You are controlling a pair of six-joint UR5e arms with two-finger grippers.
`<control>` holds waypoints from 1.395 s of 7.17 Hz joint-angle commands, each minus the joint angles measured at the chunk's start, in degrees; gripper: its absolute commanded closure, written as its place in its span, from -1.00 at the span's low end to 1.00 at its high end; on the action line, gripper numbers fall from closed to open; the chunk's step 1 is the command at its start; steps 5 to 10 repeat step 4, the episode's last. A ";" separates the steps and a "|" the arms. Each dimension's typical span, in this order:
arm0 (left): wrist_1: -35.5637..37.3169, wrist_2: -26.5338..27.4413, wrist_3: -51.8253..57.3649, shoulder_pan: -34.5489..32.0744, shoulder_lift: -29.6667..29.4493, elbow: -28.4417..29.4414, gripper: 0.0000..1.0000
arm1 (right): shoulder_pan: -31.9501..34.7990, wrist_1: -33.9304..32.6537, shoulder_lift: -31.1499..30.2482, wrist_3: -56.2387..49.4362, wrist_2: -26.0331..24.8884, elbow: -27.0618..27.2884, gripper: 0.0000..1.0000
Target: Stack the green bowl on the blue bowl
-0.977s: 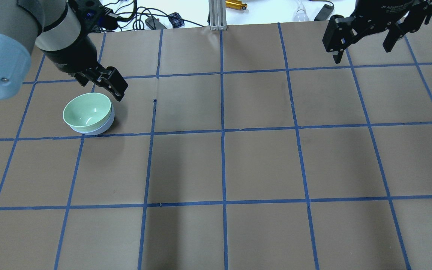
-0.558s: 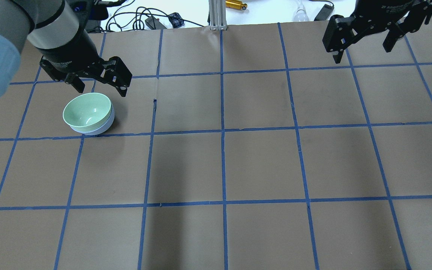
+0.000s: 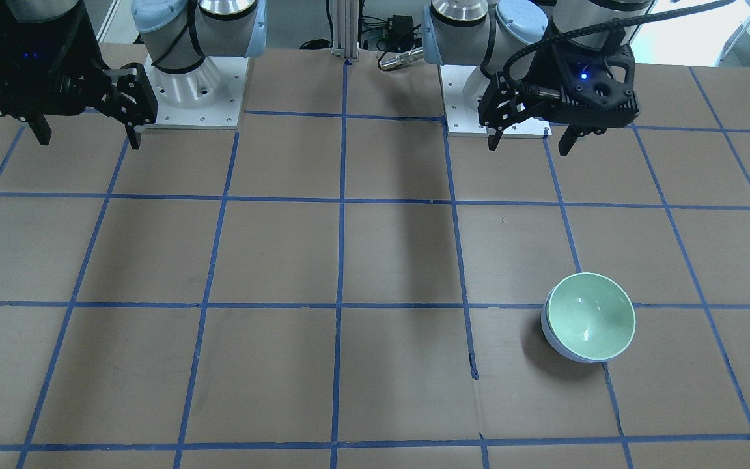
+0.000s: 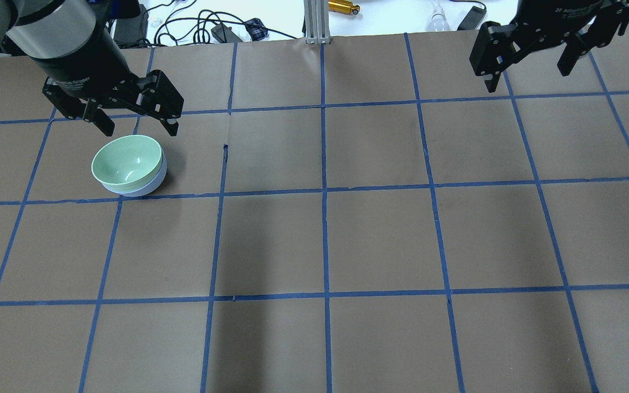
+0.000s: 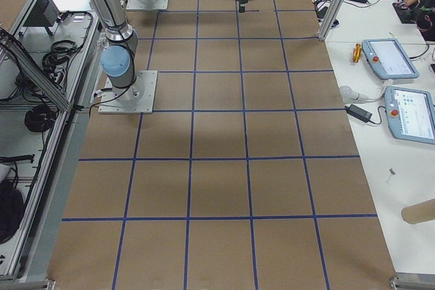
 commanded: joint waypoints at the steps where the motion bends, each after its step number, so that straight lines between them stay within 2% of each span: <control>1: 0.18 0.45 0.51 0.01 -0.37 0.17 -1.00 | 0.00 0.00 0.00 0.00 0.00 0.00 -1.00; 4: 2.80 1.42 3.76 -0.25 -0.20 -0.10 -1.00 | 0.00 0.00 0.00 0.00 0.00 0.00 -1.00; 10: 2.80 1.42 3.76 -0.25 -0.20 -0.10 -1.00 | 0.00 0.00 0.00 0.00 0.00 0.00 -1.00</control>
